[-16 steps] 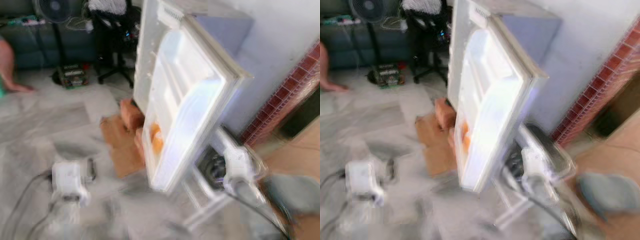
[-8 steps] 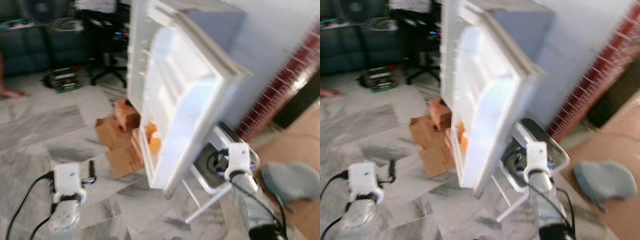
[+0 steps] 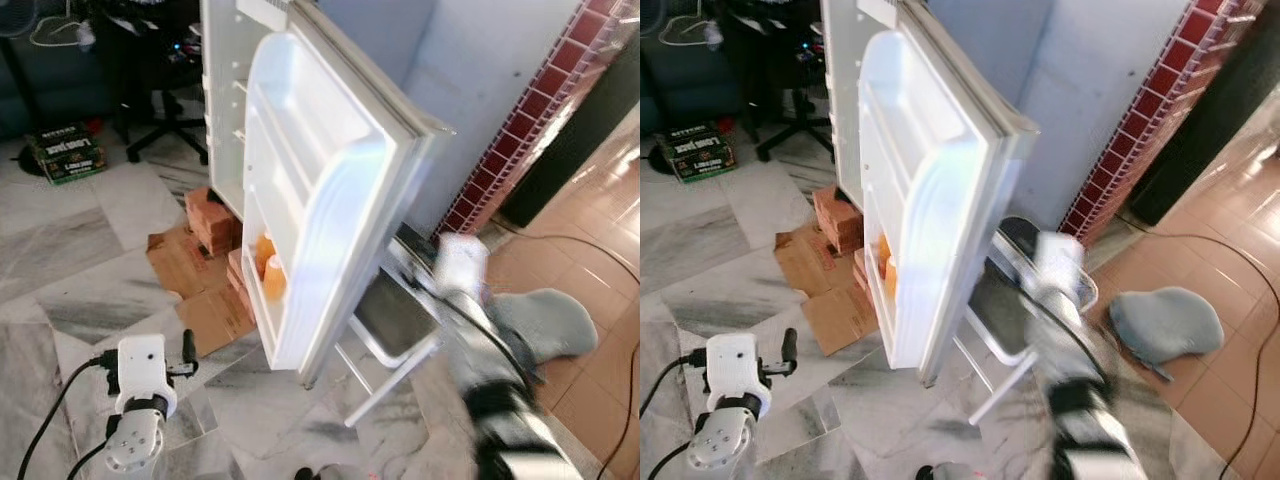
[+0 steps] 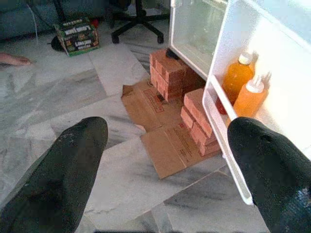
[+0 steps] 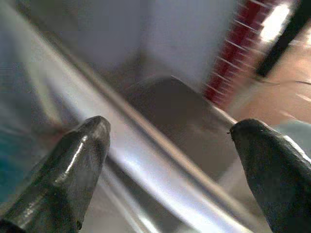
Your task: Restocking fridge
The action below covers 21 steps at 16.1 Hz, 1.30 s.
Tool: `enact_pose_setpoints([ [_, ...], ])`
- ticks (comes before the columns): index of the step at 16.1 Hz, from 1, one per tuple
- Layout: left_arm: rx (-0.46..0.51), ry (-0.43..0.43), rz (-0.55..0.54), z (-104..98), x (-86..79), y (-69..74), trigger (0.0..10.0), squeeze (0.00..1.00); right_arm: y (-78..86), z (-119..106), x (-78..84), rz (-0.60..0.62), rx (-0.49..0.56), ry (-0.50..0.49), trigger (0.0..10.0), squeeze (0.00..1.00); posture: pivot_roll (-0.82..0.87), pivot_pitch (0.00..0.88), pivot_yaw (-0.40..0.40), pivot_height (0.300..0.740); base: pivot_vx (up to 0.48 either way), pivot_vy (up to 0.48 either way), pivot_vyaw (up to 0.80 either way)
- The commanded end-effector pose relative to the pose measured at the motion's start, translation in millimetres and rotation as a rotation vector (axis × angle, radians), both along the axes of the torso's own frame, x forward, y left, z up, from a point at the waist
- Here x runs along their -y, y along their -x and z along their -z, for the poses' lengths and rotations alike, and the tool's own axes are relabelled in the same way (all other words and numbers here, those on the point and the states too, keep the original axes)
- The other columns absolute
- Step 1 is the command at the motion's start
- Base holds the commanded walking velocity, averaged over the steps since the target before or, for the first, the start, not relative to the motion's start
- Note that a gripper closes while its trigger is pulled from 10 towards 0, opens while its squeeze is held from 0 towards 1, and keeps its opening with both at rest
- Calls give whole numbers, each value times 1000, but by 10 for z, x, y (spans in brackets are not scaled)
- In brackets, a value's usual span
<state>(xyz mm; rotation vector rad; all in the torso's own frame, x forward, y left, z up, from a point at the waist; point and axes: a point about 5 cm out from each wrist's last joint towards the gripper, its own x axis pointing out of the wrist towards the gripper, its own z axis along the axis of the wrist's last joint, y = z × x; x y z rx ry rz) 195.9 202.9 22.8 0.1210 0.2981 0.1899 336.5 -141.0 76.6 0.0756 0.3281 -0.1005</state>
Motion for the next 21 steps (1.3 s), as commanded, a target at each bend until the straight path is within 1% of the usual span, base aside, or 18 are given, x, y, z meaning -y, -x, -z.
enact_pose_setpoints([
  [1,2,-3,39,-26,79,-59,10000,0,-105,-116,-259,-44,28,-47,10000,0,232,0,-103,740,0,0,0],
  [2,5,-5,47,-38,93,-84,10000,0,-149,-182,-461,-87,34,-83,10000,0,234,0,-103,740,0,0,0],
  [3,6,-7,54,-49,106,-108,10000,0,-192,-281,-703,-141,49,-123,10000,0,242,0,-105,740,0,0,0],
  [4,7,-9,57,-55,113,-121,10000,0,-211,-348,-854,-177,60,-147,10000,0,242,0,-105,740,0,0,0],
  [5,11,-12,58,-71,119,-138,10000,0,-231,-538,-1193,-259,93,-201,10000,0,257,0,-118,740,0,0,0],
  [6,15,-14,49,-76,115,-149,10000,0,-216,-665,-1414,-323,114,-224,10000,0,262,0,-125,740,0,0,0],
  [8,19,-16,41,-77,124,-165,10000,0,-211,-742,-1546,-351,121,-238,10000,0,275,0,-142,740,0,0,0],
  [10,26,-15,26,-84,116,-172,10000,0,-165,-852,-1752,-411,138,-246,10000,0,288,0,-157,740,0,0,0],
  [11,30,-16,25,-95,118,-185,10000,0,-122,-914,-1892,-465,129,-248,10000,0,295,0,-165,740,0,0,0],
  [12,34,-17,25,-104,118,-195,10000,0,-58,-986,-2034,-548,115,-322,10000,0,300,0,-172,740,0,0,0],
  [13,35,-17,23,-110,100,-217,10000,0,352,-1367,-2510,-961,23,-740,10000,0,302,0,-177,740,0,0,0],
  [14,36,-18,20,-111,86,-225,10000,0,520,-1512,-2578,-1115,25,-816,10000,0,297,0,-179,740,0,0,0],
  [15,36,-19,14,-114,66,-240,10000,0,744,-1647,-2603,-1294,14,-884,10000,0,293,0,-182,740,0,0,0],
  [16,41,-20,9,-121,57,-265,10000,0,829,-1619,-2602,-1346,-1,-865,10000,0,292,0,-187,740,0,0,0],
  [17,52,-21,6,-133,55,-298,10000,0,882,-1554,-2616,-1361,-26,-852,10000,0,296,0,-191,740,0,0,0],
  [19,69,-23,-4,-168,45,-328,10000,0,907,-1467,-2650,-1363,-63,-835,10000,0,301,0,-193,740,0,0,0],
  [20,75,-22,-9,-187,34,-334,10000,0,830,-1454,-2638,-1344,-60,-817,10000,0,302,0,-193,740,0,0,0],
  [21,73,-21,-10,-176,27,-332,10000,0,802,-1447,-2625,-1336,-53,-803,10000,0,302,0,-191,740,0,0,0],
])
